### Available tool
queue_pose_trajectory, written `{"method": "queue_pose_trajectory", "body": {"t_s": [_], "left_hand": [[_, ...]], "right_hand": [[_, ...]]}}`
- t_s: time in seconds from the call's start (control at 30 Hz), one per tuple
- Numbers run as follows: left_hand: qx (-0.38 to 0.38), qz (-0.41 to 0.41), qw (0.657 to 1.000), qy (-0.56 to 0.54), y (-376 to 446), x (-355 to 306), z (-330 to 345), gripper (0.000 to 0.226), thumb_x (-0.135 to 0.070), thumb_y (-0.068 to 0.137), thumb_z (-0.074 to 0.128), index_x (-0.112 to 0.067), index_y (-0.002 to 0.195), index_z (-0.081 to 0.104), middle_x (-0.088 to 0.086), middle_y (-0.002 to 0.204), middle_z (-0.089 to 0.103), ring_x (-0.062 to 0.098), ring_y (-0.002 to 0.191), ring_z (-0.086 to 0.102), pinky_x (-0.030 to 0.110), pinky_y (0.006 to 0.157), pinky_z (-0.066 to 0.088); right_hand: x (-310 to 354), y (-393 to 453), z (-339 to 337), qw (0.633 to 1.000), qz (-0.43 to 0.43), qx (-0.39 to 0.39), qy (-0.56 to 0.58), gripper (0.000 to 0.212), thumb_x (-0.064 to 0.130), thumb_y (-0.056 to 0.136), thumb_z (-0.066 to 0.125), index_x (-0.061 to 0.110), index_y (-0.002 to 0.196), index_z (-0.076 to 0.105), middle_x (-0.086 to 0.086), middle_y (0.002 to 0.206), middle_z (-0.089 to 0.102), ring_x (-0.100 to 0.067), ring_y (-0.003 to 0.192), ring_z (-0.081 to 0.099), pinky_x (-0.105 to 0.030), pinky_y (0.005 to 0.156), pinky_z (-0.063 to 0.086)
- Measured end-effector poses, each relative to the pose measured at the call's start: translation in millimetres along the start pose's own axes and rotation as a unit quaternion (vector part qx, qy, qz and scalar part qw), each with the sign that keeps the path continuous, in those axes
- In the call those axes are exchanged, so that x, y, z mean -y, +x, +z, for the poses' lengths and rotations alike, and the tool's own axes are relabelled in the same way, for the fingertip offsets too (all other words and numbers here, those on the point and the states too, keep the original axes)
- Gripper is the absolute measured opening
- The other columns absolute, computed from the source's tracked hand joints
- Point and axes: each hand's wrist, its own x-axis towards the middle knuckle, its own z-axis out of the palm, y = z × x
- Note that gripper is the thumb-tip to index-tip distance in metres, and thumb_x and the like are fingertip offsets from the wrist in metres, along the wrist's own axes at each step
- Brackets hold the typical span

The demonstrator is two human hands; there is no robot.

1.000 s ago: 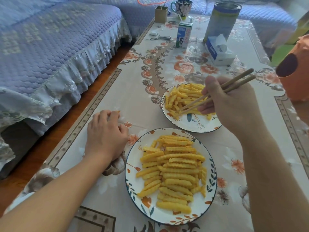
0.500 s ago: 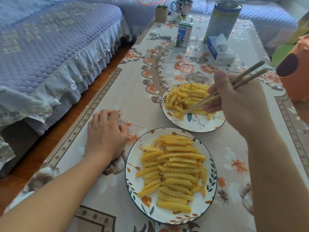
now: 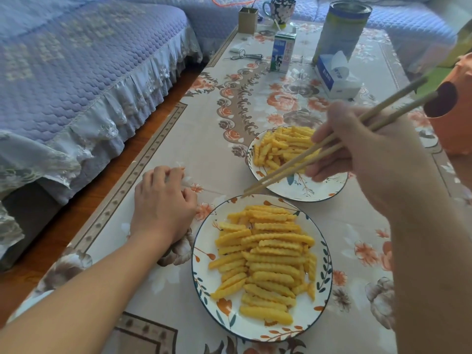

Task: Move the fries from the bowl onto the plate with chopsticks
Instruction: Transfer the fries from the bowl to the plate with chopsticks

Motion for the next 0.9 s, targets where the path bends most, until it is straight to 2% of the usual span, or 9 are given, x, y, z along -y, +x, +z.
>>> {"method": "queue_pose_trajectory", "body": {"t_s": [0.1, 0.23, 0.33, 0.47, 0.77, 0.9], "left_hand": [[0.001, 0.001, 1.000, 0.001, -0.3, 0.8, -0.3, 0.036, -0.026, 0.090, 0.054, -0.016, 0.124, 0.059, 0.010, 0.126, 0.054, 0.031, 0.118, 0.046, 0.048, 0.100, 0.040], [-0.001, 0.003, 1.000, -0.002, -0.8, 0.2, -1.0, 0.037, -0.026, 0.089, 0.054, -0.016, 0.124, 0.059, 0.010, 0.125, 0.054, 0.031, 0.118, 0.046, 0.049, 0.100, 0.041], [0.001, 0.000, 1.000, -0.004, -0.4, -0.6, -1.5, 0.038, -0.027, 0.088, 0.051, -0.017, 0.124, 0.059, 0.009, 0.124, 0.054, 0.031, 0.118, 0.046, 0.049, 0.099, 0.041], [0.001, 0.000, 1.000, -0.006, -0.8, -0.3, -1.6, 0.037, -0.025, 0.089, 0.054, -0.016, 0.124, 0.059, 0.009, 0.125, 0.054, 0.031, 0.118, 0.046, 0.048, 0.100, 0.041], [0.001, -0.001, 1.000, -0.005, -1.2, -0.2, -2.0, 0.033, -0.026, 0.090, 0.054, -0.017, 0.121, 0.059, 0.008, 0.124, 0.053, 0.030, 0.118, 0.045, 0.048, 0.100, 0.039], [0.001, 0.001, 1.000, -0.004, -0.8, -0.4, -1.3, 0.033, -0.026, 0.090, 0.053, -0.016, 0.121, 0.059, 0.009, 0.124, 0.054, 0.030, 0.118, 0.045, 0.048, 0.101, 0.040]], "right_hand": [[-11.6, 8.6, -9.8, 0.996, -0.004, -0.074, -0.051, 0.040, 0.038, 0.104, 0.054, 0.010, 0.081, 0.068, -0.010, 0.060, 0.071, -0.029, 0.056, 0.074, -0.043, 0.058, 0.064], [-22.3, 12.4, -12.2, 0.990, 0.005, -0.101, -0.095, 0.040, 0.041, 0.104, 0.054, 0.011, 0.084, 0.071, -0.007, 0.063, 0.072, -0.025, 0.058, 0.075, -0.042, 0.060, 0.064], [-26.2, 14.3, -8.0, 0.989, 0.004, -0.107, -0.105, 0.039, 0.039, 0.104, 0.055, 0.008, 0.089, 0.072, -0.007, 0.065, 0.071, -0.024, 0.057, 0.074, -0.042, 0.061, 0.065], [-28.2, 14.3, -4.3, 0.989, 0.009, -0.099, -0.113, 0.040, 0.038, 0.104, 0.055, 0.008, 0.083, 0.070, -0.008, 0.061, 0.070, -0.024, 0.056, 0.074, -0.042, 0.061, 0.064], [-27.5, 13.4, -0.9, 0.988, 0.024, -0.097, -0.114, 0.038, 0.040, 0.103, 0.056, 0.012, 0.081, 0.070, -0.008, 0.064, 0.071, -0.021, 0.055, 0.073, -0.032, 0.056, 0.063], [-22.8, 12.6, -5.7, 0.991, 0.025, -0.086, -0.095, 0.041, 0.038, 0.105, 0.054, 0.005, 0.084, 0.068, -0.011, 0.063, 0.072, -0.025, 0.058, 0.075, -0.036, 0.057, 0.064]]}}
